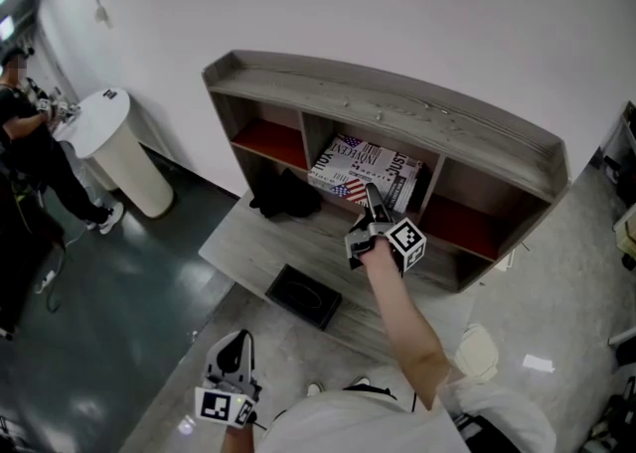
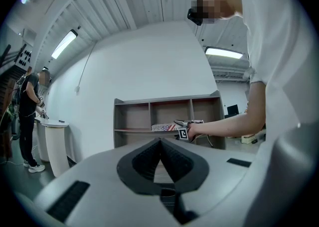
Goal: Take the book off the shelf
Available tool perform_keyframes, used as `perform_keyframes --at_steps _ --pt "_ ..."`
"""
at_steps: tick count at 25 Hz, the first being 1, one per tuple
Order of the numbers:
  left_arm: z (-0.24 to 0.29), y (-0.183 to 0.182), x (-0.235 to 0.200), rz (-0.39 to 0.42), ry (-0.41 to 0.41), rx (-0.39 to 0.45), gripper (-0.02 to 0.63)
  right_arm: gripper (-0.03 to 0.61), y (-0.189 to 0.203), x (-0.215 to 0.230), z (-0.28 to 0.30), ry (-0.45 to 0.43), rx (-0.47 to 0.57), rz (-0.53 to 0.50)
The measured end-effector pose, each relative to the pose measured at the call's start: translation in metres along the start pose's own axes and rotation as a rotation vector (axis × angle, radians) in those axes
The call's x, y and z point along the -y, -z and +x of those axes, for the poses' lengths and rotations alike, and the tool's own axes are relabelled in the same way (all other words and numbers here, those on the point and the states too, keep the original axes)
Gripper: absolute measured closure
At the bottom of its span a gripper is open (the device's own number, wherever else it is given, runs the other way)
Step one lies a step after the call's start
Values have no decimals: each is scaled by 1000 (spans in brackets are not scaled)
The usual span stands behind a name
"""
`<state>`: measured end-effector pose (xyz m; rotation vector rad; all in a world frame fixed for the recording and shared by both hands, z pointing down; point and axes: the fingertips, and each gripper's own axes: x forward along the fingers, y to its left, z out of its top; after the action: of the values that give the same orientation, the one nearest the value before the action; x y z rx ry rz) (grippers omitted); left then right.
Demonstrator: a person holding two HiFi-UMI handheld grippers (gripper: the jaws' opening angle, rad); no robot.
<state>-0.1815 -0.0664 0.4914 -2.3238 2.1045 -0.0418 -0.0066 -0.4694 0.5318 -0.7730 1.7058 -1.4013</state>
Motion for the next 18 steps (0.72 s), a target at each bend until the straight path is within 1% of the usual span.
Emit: perform_keyframes --at_steps 4,9,12,15,18 --pt "1 2 -2 -4 9 -4 597 176 -3 1 8 20 44 -6" --pt "4 6 0 -20 27 -3 597 176 -7 3 15 51 76 -16" --pt "3 10 -1 -31 28 -6 597 178 -8 2 19 57 91 1" --pt "0 14 -3 -45 25 -12 597 178 -4 0 25 52 82 11" --pt "-4 17 -5 -58 23 -15 597 186 -1 -1 26 52 63 -19"
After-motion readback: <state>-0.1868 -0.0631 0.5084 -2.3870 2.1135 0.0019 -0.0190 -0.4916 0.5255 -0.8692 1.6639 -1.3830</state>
